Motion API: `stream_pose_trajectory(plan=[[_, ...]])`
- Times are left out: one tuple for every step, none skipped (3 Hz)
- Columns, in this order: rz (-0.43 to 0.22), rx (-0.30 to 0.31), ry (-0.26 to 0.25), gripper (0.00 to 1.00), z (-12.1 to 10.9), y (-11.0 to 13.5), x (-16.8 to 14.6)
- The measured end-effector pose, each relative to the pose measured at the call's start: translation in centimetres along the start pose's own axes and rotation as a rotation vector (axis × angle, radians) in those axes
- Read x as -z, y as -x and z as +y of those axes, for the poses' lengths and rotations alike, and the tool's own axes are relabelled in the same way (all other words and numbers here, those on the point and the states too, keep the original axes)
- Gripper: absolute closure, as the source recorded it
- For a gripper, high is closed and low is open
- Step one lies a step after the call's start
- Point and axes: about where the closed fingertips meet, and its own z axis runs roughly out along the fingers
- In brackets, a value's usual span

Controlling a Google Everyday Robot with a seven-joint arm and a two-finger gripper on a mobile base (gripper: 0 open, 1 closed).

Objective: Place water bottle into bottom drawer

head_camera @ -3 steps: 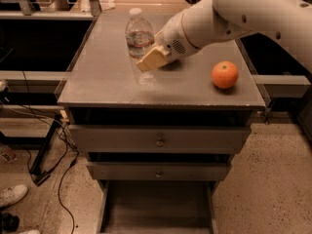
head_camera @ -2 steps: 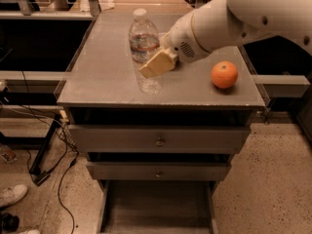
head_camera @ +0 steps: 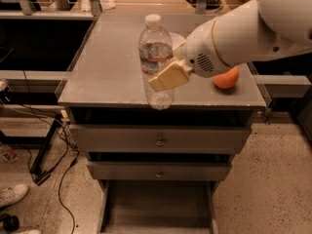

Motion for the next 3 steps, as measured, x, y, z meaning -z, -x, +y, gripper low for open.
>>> stream_pose_trajectory(plan=[[-0.001, -0.046, -0.01, 1.0, 1.3, -2.4, -0.9], [0.005, -0.097, -0.024, 1.0, 2.5, -6.3, -2.3], [0.004, -0.146, -0.021, 1.0, 3.8, -9.9, -3.7]])
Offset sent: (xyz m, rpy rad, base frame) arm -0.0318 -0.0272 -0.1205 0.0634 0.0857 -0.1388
